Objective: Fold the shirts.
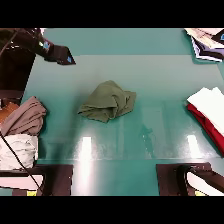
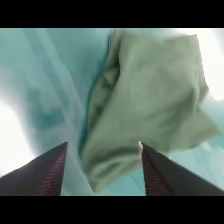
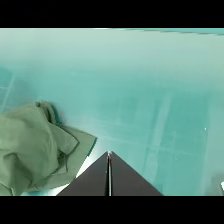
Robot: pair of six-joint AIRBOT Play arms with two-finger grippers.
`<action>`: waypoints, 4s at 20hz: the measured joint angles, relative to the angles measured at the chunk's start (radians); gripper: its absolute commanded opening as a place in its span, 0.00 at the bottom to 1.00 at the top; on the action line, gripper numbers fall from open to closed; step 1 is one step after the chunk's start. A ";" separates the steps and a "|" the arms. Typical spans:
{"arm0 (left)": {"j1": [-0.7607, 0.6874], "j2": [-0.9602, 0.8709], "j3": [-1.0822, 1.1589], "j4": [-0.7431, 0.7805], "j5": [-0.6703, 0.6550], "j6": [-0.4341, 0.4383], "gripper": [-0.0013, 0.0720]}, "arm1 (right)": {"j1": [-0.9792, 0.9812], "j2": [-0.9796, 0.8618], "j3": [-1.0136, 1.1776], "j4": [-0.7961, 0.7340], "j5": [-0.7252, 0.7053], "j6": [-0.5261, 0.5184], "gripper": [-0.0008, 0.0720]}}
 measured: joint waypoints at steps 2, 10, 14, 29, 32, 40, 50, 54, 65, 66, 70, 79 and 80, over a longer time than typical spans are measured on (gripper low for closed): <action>-0.005 -0.002 -0.085 -0.027 -0.001 -0.008 0.75 | 0.000 0.000 0.000 0.000 0.002 0.000 0.03; -0.025 0.027 -0.503 0.013 0.025 0.023 0.75 | 0.000 -0.001 0.000 0.000 0.010 0.000 0.03; -0.023 0.111 -0.717 0.024 0.134 0.027 0.75 | 0.000 -0.002 0.000 0.000 0.013 0.000 0.03; -0.025 0.163 -0.903 -0.153 0.418 0.032 0.74 | 0.002 -0.005 -0.167 0.135 0.039 0.000 0.03; -0.045 0.145 -0.912 -0.175 0.423 0.035 0.18 | 0.035 -0.005 -0.294 0.220 -0.017 -0.001 0.03; -0.111 0.128 -0.848 -0.160 0.397 0.060 0.06 | 0.303 -0.036 -0.632 0.276 -0.297 -0.019 0.86; -0.118 0.127 -0.574 -0.085 0.233 0.064 0.06 | 0.601 -0.248 -0.828 0.281 -0.736 -0.010 0.08; -0.118 0.127 -0.499 -0.058 0.177 0.064 0.06 | 0.573 -0.239 -0.835 0.280 -0.831 -0.001 0.03; -0.119 0.278 0.041 0.073 0.013 0.106 0.06 | 0.369 0.204 -0.671 0.279 -0.698 -0.056 0.03; -0.119 0.303 0.093 0.069 -0.005 0.109 0.06 | 0.352 0.235 -0.632 0.282 -0.648 -0.062 0.03; -0.119 0.398 0.189 0.018 -0.052 0.116 0.06 | 0.295 0.283 -0.489 0.283 -0.419 -0.060 0.03; -0.117 0.312 -0.059 -0.023 -0.075 0.135 0.06 | 0.262 0.071 -0.446 0.271 -0.066 -0.020 0.03; -0.117 0.270 -0.098 -0.024 -0.066 0.138 0.06 | 0.262 0.037 -0.465 0.271 -0.066 -0.028 0.03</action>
